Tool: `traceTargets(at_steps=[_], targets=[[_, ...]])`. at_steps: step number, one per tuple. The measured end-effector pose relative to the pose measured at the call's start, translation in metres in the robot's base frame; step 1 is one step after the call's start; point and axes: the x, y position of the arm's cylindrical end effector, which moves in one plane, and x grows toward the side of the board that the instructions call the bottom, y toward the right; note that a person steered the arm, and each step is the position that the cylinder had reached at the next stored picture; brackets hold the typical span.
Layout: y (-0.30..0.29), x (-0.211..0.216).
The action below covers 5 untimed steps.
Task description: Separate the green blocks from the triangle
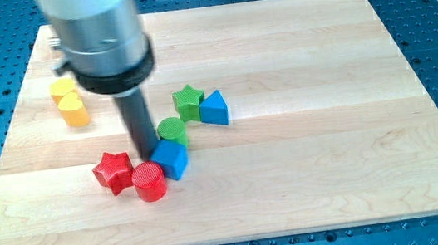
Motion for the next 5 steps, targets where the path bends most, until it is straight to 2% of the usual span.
traceTargets(at_steps=[1,2,3,4,5], targets=[[0.082,0.02],[0.097,-0.026],[0.164,-0.07],[0.157,-0.133],[0.1,-0.137]])
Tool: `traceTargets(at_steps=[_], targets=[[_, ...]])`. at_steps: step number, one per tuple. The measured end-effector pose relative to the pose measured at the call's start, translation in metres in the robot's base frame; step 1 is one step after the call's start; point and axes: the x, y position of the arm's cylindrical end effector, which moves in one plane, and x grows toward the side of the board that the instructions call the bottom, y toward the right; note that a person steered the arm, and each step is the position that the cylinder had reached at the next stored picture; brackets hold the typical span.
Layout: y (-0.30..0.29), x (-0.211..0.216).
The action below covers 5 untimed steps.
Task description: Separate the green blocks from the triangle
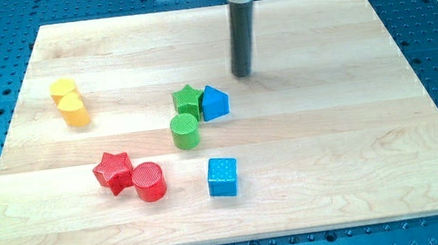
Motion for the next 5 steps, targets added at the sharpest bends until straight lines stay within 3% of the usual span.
traceTargets(at_steps=[1,2,3,4,5], targets=[[-0.027,0.038],[-0.036,0.024],[-0.076,0.036],[-0.109,0.09],[-0.108,0.077]])
